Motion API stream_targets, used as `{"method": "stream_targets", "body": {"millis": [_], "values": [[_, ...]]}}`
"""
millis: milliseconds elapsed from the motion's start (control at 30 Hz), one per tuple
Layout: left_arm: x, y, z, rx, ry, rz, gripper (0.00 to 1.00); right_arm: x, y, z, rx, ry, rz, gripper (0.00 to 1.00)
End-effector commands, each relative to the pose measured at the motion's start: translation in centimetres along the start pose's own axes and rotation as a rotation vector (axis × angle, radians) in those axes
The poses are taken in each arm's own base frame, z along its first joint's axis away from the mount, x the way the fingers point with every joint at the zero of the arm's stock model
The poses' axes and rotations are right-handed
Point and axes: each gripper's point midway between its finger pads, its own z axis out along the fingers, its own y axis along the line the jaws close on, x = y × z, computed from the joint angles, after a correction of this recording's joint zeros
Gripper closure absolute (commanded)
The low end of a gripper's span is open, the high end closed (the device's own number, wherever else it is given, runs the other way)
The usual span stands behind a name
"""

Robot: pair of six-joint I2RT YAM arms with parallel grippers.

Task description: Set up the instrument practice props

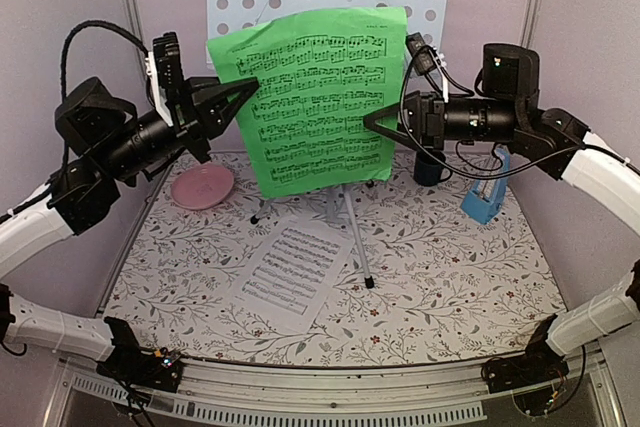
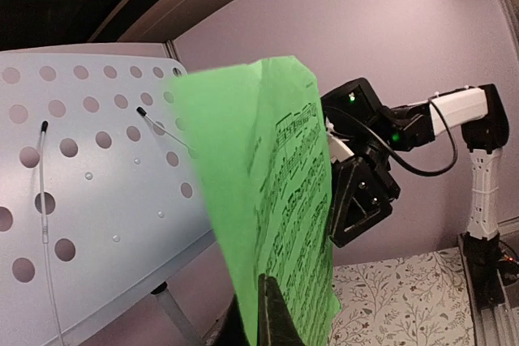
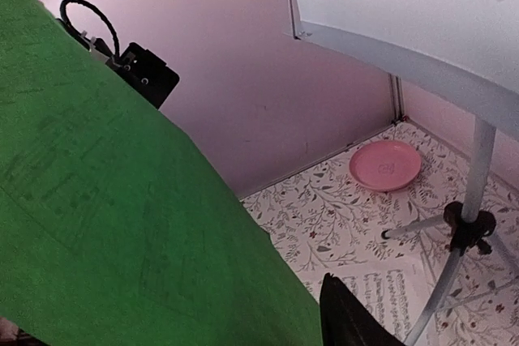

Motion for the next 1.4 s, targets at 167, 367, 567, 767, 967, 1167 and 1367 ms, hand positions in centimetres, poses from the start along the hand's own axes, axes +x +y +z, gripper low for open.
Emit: {"method": "stream_targets", "body": {"millis": [167, 367, 567, 767, 967, 1167, 1367], "values": [[0.2, 1.8, 2.6, 0.027, 0.060, -0.189, 1.00, -5.3, 4.1, -3.8, -0.042, -0.222, -0.265, 0.27], [0.7, 2.4, 4.0, 0.072, 0.102, -0.273, 1.00, -6.7, 3.4, -3.5, 0.010, -0.237, -0.301, 0.32], [0.7, 2.8, 4.8, 0.099, 0.108, -0.332, 1.00, -8.1, 2.3, -3.2, 0.107, -0.263, -0.311, 0.64], [0.0, 5.8, 4.5, -0.064, 0.111, -0.265, 0.70, -12.4, 3.2, -5.1, 0.155, -0.401, -0.309, 1.00], [-3.3, 10.6, 2.8, -0.323, 0.087, -0.106, 0.57, -18.6, 2.7, -8.2, 0.312, -0.579, -0.277, 1.00], [-4.4, 14.2, 3.1, -0.486, 0.118, 0.000, 0.49, -22.5, 1.2, -9.8, 0.444, -0.676, -0.271, 1.00], [-3.2, 15.9, 5.3, -0.517, 0.174, 0.034, 0.48, -24.2, 0.0, -9.8, 0.512, -0.702, -0.296, 1.00]]}}
